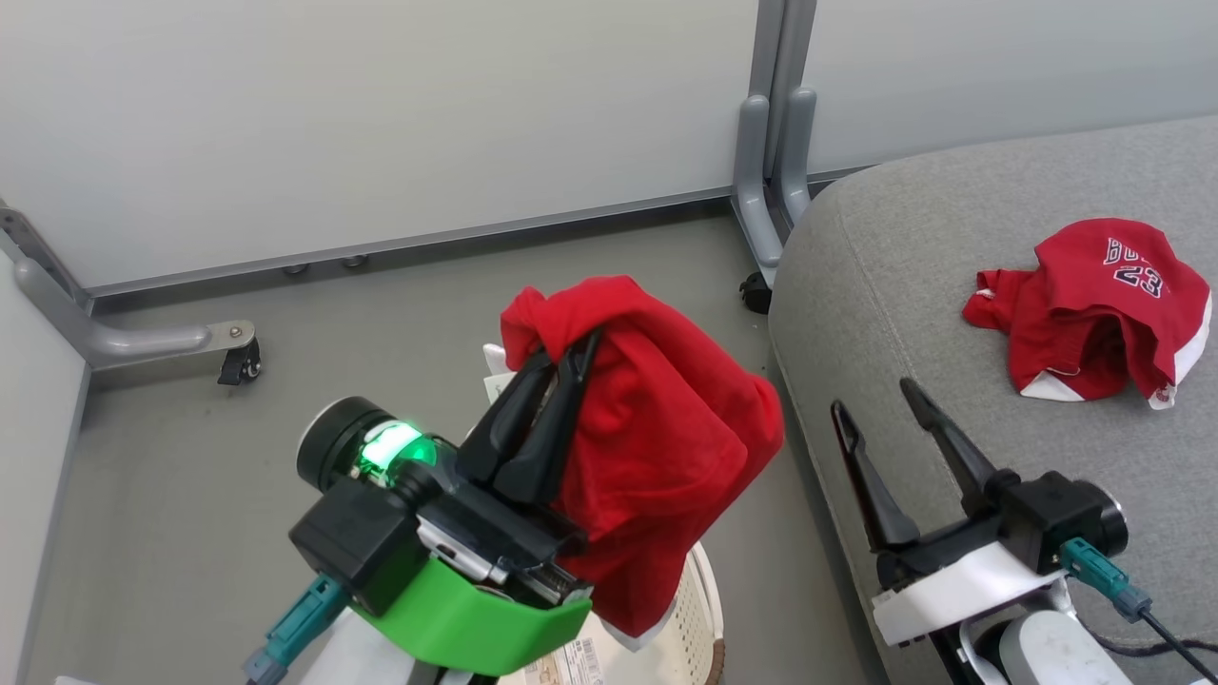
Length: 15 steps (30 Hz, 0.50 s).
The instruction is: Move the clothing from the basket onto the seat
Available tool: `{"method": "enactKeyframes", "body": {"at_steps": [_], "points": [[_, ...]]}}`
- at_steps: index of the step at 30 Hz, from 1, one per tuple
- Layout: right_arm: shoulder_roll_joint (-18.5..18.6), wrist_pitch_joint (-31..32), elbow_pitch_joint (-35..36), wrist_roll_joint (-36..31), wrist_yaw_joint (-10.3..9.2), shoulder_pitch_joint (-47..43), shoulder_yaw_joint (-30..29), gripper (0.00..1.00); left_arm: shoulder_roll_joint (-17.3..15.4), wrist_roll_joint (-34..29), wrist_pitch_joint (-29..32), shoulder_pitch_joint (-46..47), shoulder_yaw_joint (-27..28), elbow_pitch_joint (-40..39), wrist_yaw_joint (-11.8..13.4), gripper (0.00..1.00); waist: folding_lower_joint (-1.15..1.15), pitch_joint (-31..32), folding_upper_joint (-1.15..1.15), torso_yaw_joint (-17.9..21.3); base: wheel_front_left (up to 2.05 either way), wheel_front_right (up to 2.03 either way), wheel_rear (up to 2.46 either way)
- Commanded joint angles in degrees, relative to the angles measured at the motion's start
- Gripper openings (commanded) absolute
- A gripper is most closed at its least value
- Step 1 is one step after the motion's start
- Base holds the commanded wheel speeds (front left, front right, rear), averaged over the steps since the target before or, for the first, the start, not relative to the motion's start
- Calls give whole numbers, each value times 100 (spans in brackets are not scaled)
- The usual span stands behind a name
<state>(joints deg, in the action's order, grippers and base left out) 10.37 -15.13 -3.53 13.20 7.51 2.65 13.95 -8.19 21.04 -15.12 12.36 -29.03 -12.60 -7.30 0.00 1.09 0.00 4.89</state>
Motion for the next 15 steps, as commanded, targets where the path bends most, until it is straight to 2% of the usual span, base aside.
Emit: {"method": "enactKeyframes", "body": {"at_steps": [1, 7, 15], "points": [[103, -2, 102, 47, -4, 111, 115, 100, -48, -13, -3, 51, -26, 5, -22, 0, 0, -3, 0, 7, 0, 0, 0], [875, -2, 594, 429, -4, 433, 872, 100, -90, -59, -3, 116, -150, 62, -22, 0, 0, -26, 0, 26, 0, 0, 0], [2291, -2, 1006, 796, -4, 1193, 2335, 100, -160, -133, -3, 230, -389, 97, -22, 0, 0, -81, 0, 19, 0, 0, 0]]}}
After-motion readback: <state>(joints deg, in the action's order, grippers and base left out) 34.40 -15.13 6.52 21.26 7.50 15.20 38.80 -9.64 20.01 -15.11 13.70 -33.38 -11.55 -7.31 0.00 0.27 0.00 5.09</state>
